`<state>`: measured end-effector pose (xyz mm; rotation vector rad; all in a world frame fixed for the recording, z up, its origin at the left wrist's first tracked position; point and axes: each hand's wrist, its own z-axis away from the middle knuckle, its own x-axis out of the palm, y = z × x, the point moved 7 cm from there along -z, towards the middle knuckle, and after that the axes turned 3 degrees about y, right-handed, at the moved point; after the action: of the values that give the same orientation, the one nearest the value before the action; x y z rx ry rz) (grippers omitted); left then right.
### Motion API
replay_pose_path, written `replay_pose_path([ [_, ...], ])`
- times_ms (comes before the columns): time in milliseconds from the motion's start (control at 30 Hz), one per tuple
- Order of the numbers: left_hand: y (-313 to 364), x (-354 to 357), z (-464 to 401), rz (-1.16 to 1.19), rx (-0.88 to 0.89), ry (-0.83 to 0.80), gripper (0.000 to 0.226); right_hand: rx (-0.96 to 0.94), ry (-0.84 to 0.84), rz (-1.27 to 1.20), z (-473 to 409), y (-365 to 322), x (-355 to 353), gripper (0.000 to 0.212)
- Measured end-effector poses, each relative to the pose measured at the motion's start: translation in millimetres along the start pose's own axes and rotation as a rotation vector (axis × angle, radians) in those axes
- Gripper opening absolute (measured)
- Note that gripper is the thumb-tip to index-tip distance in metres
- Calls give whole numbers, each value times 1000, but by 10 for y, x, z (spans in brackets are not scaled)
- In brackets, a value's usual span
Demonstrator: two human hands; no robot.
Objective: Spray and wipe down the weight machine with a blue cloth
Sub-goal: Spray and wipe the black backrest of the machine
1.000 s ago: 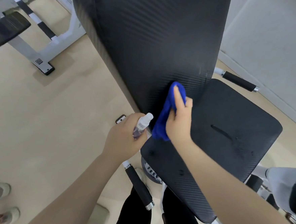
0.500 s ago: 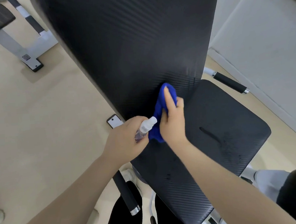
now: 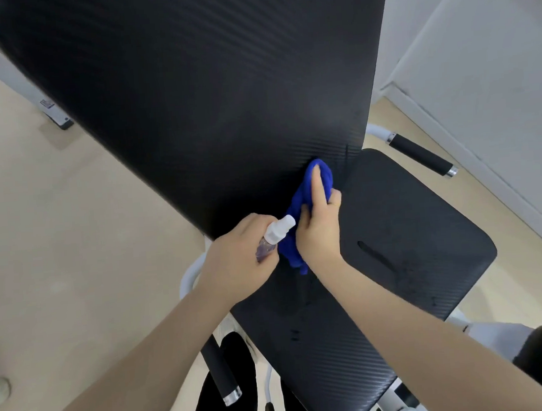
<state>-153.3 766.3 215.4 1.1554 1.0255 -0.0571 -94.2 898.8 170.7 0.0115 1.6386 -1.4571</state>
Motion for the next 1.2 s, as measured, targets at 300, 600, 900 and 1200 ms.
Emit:
replay_pose_path([
  [300,127,114,-178,-67,-5,43,25,301,161,-133,-907,342,-463,66],
  [600,160,296,-201,-120,36,-18,55,-58,-102,-201,-129,9,-125,65],
  [900,120,320,-202,-131,38,7,34,362,186,-168,-1154,757,-508,60],
  [1200,156,434,-233,-68,-4,-31,31,306,-216,55,-635,967,-171,51],
])
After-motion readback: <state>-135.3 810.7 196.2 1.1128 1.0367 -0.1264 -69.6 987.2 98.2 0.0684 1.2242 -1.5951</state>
